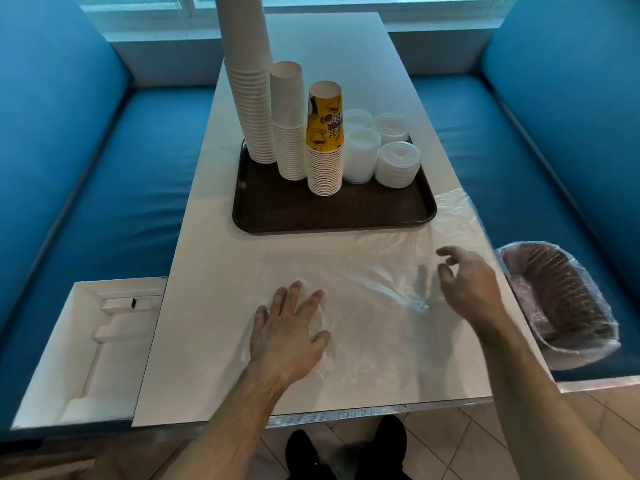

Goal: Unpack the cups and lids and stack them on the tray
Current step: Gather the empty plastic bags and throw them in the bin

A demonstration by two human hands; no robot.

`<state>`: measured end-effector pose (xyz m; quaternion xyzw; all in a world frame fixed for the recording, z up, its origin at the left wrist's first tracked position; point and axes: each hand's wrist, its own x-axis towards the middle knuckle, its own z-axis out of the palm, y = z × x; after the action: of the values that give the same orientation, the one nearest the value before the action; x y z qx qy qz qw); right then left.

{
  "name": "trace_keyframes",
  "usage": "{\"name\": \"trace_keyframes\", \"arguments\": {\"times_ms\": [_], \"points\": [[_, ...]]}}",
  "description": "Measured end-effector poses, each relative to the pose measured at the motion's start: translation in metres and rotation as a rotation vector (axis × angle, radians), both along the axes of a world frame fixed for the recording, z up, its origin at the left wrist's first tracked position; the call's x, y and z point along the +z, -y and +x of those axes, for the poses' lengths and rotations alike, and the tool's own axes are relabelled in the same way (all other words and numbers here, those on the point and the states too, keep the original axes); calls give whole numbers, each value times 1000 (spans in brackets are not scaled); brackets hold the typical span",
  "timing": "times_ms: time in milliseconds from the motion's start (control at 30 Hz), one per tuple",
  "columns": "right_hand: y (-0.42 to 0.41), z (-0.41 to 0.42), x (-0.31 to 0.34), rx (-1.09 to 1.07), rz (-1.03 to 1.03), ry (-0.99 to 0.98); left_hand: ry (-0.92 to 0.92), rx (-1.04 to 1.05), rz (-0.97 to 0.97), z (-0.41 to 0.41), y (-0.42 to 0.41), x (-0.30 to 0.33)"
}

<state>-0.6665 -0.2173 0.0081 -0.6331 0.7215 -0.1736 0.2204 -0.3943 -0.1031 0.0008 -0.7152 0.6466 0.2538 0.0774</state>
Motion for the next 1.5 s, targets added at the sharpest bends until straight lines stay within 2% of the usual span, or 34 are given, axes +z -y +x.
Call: {"name": "trace_keyframes", "arguments": {"times_ms": [100,233,367,500,633,733,800,867,933,967,1033,1167,1300,1400,1500], "points": [[7,-22,-13,147,29,-166,9,-2,0,4,-1,0],[10,-29,-21,152,-158,-121,22,2,-2,8,-2,1],[14,-31,-9,193,-153,-146,29,-1,11,7,-2,3],[8,-39,29,59,-40,109,26,1,8,6,-1,4],[-15,-38,65,-25,61,615,29,5,3,7,-1,3],[-30,-31,75,-3,116,880,3,37,-69,4,0,7],[-36,-25,72,34,121,948,-122,154,-217,-5,1,16],[-41,-16,66,55,122,980,-482,384,-229,-19,5,30],[-48,-5,60,80,133,1002,-1025,689,44,-38,13,44],[-51,0,58,96,141,1004,-1231,808,183,-46,18,46],[-57,10,55,122,179,1018,-1470,967,347,-57,28,44],[-68,24,55,140,226,1034,-1602,1001,440,-65,33,35],[-75,30,54,144,226,953,-1707,984,352,-67,30,34],[-76,29,50,133,204,876,-1663,895,214,-61,31,31],[-77,28,46,189,127,633,-1490,803,73,-44,31,29]]}}
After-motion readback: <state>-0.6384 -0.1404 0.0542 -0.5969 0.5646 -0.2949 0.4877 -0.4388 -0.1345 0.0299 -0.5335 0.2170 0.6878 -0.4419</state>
